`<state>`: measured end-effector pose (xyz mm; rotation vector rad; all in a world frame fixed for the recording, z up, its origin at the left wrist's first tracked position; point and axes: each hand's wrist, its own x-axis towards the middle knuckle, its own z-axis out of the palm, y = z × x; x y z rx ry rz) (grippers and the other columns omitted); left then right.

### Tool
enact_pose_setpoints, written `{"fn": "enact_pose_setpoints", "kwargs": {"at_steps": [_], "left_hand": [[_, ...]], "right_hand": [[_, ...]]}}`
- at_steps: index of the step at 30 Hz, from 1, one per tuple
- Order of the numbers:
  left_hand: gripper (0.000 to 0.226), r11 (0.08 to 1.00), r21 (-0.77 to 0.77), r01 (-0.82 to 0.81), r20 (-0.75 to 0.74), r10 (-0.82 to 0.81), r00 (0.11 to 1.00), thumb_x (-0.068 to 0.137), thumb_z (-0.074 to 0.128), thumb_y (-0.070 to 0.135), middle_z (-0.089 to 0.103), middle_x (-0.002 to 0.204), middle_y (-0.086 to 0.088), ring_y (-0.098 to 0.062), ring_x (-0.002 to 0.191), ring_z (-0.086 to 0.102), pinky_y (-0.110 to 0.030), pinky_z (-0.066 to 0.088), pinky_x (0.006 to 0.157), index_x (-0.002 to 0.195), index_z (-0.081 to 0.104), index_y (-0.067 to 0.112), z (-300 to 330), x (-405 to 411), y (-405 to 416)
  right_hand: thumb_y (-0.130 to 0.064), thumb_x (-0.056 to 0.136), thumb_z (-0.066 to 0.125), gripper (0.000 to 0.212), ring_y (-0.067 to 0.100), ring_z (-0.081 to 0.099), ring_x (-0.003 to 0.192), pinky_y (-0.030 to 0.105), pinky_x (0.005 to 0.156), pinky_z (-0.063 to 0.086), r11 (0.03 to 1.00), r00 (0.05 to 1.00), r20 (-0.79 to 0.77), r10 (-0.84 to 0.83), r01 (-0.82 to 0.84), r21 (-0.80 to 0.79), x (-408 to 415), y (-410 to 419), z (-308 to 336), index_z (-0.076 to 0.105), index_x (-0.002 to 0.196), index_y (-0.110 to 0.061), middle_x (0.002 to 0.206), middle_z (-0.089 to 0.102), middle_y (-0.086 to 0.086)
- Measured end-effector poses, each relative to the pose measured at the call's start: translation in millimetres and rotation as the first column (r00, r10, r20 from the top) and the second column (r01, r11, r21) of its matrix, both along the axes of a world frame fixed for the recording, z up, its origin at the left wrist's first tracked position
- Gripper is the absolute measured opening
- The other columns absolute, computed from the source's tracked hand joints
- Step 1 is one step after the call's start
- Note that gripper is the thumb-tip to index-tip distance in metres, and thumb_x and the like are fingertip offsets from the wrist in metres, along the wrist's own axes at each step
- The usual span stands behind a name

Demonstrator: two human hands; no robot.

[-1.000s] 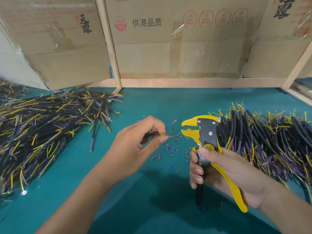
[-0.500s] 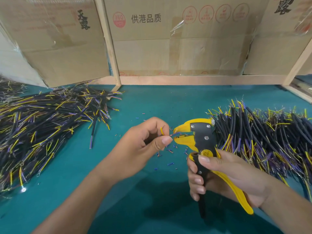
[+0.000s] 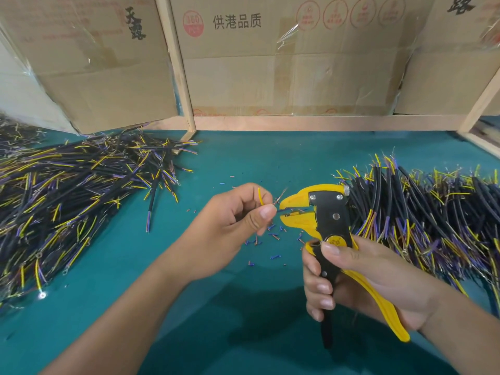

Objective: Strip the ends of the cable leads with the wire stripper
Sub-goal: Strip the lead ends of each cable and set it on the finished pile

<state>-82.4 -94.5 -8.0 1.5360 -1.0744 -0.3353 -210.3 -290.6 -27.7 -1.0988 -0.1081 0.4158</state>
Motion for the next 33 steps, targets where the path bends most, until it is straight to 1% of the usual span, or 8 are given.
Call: {"fn": "enact_pose_setpoints", "kwargs": {"at_steps": [6, 10, 14, 18, 23, 28, 33], "left_hand": [[0.017, 1.0, -0.003, 0.005, -0.036, -0.005, 0.999, 0.099, 0.05, 0.024, 0.05, 0.066, 0.012, 0.003, 0.05, 0.038, -0.005, 0.029, 0.051, 0.088, 0.053, 0.012, -0.5, -0.1, 0.7], [0.02, 1.0, -0.022, 0.016, -0.074, -0.017, 0.997, 0.1, 0.054, 0.031, 0.051, 0.067, 0.011, 0.002, 0.05, 0.037, -0.006, 0.029, 0.05, 0.088, 0.054, 0.016, -1.5, 0.3, -0.6], [0.017, 1.0, -0.023, 0.017, -0.092, -0.019, 0.996, 0.101, 0.051, 0.025, 0.051, 0.067, 0.012, 0.001, 0.049, 0.036, -0.007, 0.029, 0.05, 0.087, 0.054, 0.017, -3.6, 1.3, -0.5], [0.019, 0.998, -0.043, 0.037, -0.121, -0.042, 0.992, 0.098, 0.052, 0.032, 0.051, 0.067, 0.012, 0.001, 0.049, 0.033, -0.008, 0.028, 0.05, 0.087, 0.056, 0.017, -2.2, 0.2, -0.2], [0.017, 0.997, -0.052, 0.049, -0.115, -0.055, 0.992, 0.099, 0.051, 0.027, 0.051, 0.067, 0.011, 0.001, 0.05, 0.032, -0.009, 0.029, 0.05, 0.087, 0.055, 0.016, -2.3, -0.5, -0.3], [0.02, 0.997, -0.059, 0.051, -0.119, -0.058, 0.991, 0.097, 0.051, 0.032, 0.051, 0.067, 0.011, -0.001, 0.05, 0.031, -0.009, 0.028, 0.049, 0.087, 0.054, 0.015, -2.9, -0.1, -0.5], [0.021, 0.998, -0.047, 0.05, -0.101, -0.055, 0.993, 0.097, 0.051, 0.033, 0.05, 0.068, 0.011, 0.0, 0.051, 0.032, -0.01, 0.028, 0.05, 0.088, 0.055, 0.015, -3.3, 0.8, -1.6]], "right_hand": [[-0.047, 0.084, 0.077, 0.045, 0.023, 0.044, 0.056, 0.042, 0.063, 0.047, 1.0, 1.0, -0.014, -0.026, 0.027, 0.013, 0.7, 3.4, -1.1, 0.058, 0.081, -0.007, 0.067, 0.043, 0.009], [-0.049, 0.08, 0.08, 0.048, 0.022, 0.043, 0.054, 0.04, 0.061, 0.046, 0.999, 0.999, -0.03, -0.045, 0.045, 0.022, 1.1, 6.0, -1.9, 0.057, 0.078, -0.007, 0.065, 0.041, 0.008], [-0.049, 0.08, 0.08, 0.048, 0.022, 0.043, 0.055, 0.04, 0.062, 0.047, 0.999, 0.999, -0.028, -0.042, 0.043, 0.028, 1.3, 7.4, -2.9, 0.057, 0.078, -0.007, 0.066, 0.041, 0.008], [-0.049, 0.082, 0.078, 0.048, 0.023, 0.044, 0.056, 0.041, 0.064, 0.047, 0.999, 0.999, -0.016, -0.034, 0.035, 0.032, 1.6, 7.1, -3.9, 0.057, 0.079, -0.007, 0.067, 0.041, 0.008], [-0.049, 0.085, 0.075, 0.046, 0.023, 0.046, 0.057, 0.041, 0.065, 0.047, 0.999, 1.0, 0.001, -0.012, 0.012, 0.046, 1.1, 7.4, -5.1, 0.057, 0.081, -0.007, 0.068, 0.043, 0.008], [-0.049, 0.084, 0.076, 0.046, 0.022, 0.046, 0.056, 0.041, 0.065, 0.047, 0.999, 1.0, 0.002, -0.014, 0.014, 0.052, 0.8, 8.2, -5.2, 0.057, 0.08, -0.007, 0.067, 0.044, 0.008], [-0.049, 0.084, 0.076, 0.047, 0.022, 0.045, 0.056, 0.041, 0.064, 0.047, 0.999, 1.0, 0.002, -0.017, 0.017, 0.04, 0.3, 9.2, -4.2, 0.056, 0.079, -0.007, 0.066, 0.043, 0.008]]}}
